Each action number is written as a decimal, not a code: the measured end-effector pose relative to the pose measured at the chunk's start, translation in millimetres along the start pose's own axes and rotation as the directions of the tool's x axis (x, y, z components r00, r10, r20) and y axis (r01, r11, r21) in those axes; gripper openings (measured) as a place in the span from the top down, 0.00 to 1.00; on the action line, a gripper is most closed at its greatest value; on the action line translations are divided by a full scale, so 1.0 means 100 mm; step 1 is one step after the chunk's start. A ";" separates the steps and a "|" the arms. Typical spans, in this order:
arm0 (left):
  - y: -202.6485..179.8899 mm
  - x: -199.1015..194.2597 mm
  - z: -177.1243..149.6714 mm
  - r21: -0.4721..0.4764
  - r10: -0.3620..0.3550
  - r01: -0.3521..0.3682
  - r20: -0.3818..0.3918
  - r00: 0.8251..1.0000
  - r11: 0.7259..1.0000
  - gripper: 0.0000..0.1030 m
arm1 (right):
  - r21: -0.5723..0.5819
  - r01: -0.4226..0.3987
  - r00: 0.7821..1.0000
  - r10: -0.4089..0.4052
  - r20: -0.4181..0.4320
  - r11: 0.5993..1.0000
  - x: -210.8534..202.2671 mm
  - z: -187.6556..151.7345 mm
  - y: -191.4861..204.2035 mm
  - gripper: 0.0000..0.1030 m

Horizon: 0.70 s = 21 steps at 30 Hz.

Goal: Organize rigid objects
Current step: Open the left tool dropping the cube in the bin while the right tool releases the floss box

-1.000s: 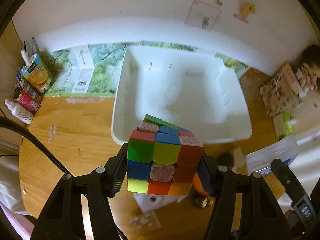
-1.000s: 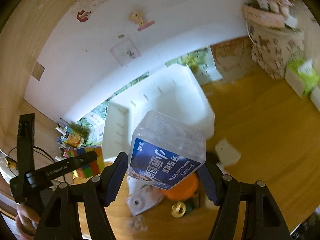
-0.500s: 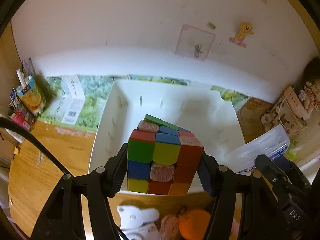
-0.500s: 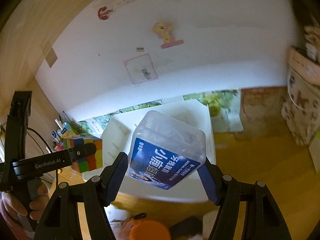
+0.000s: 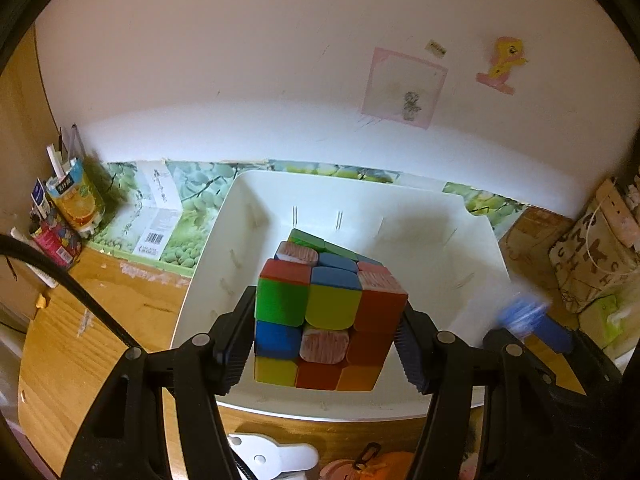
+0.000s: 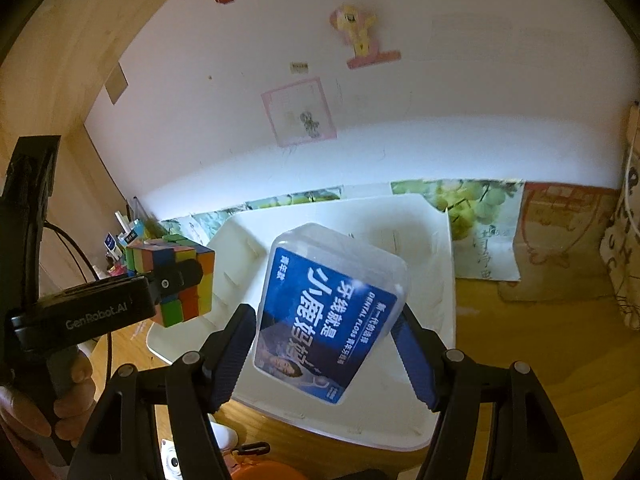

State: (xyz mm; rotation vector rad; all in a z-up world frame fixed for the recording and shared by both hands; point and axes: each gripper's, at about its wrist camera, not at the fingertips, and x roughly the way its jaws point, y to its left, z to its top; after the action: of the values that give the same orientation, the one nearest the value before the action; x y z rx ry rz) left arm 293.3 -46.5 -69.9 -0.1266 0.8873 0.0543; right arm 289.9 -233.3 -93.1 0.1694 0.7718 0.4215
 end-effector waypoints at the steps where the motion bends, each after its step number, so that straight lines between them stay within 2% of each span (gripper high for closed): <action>1: 0.01 0.00 0.00 -0.009 0.006 -0.006 0.000 1.000 1.000 0.36 | 0.007 -0.014 1.000 0.014 0.002 1.000 0.01 0.00 -0.01 0.32; 4: 0.04 -0.05 0.04 -0.024 0.023 -0.022 0.038 0.999 0.999 0.35 | 0.007 -0.032 0.999 0.032 0.007 0.999 0.04 0.01 -0.01 0.32; 10: 0.09 -0.18 0.12 -0.015 0.047 -0.046 0.072 0.996 0.999 0.23 | 0.001 -0.056 0.998 0.056 0.013 0.998 0.01 0.03 0.04 0.28; 21: 0.28 -0.60 -0.02 -0.042 0.033 -0.027 0.136 0.990 0.999 0.19 | -0.052 -0.048 0.995 0.052 0.081 0.998 -0.33 0.06 0.26 0.22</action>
State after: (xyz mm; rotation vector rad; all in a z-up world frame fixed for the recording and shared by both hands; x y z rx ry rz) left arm 251.0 -18.7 -26.6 -0.1452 0.7510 0.1077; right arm 264.9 -223.8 -60.1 0.1587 0.6763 0.4779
